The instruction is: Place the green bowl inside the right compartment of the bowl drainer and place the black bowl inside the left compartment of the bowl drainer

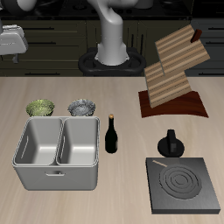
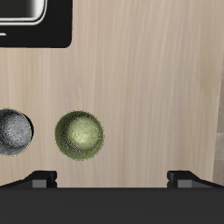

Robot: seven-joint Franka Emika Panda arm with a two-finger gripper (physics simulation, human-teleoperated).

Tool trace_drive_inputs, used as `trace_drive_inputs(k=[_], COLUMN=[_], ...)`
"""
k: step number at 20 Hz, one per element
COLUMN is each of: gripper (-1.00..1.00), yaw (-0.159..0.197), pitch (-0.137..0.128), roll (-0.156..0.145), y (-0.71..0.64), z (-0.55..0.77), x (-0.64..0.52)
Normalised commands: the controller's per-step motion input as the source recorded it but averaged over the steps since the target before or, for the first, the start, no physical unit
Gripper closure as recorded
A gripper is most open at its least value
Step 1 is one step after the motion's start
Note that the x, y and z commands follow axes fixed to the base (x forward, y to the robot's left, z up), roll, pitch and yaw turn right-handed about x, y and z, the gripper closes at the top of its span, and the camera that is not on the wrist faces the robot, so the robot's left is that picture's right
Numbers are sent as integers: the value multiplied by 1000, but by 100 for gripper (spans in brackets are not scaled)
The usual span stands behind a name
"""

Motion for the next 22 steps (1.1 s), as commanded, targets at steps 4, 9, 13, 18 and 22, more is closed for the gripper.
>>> trace_drive_inputs(k=[4, 9, 13, 18, 22], gripper=[-100, -100, -100, -100, -100], yaw=[28, -24, -18, -2, 20], pitch=[-12, 26, 36, -8, -3], roll=[-10, 7, 0, -51, 3], y=[12, -67, 38, 28, 164], z=[-316, -444, -486, -445, -281], x=[67, 147, 104, -13, -199])
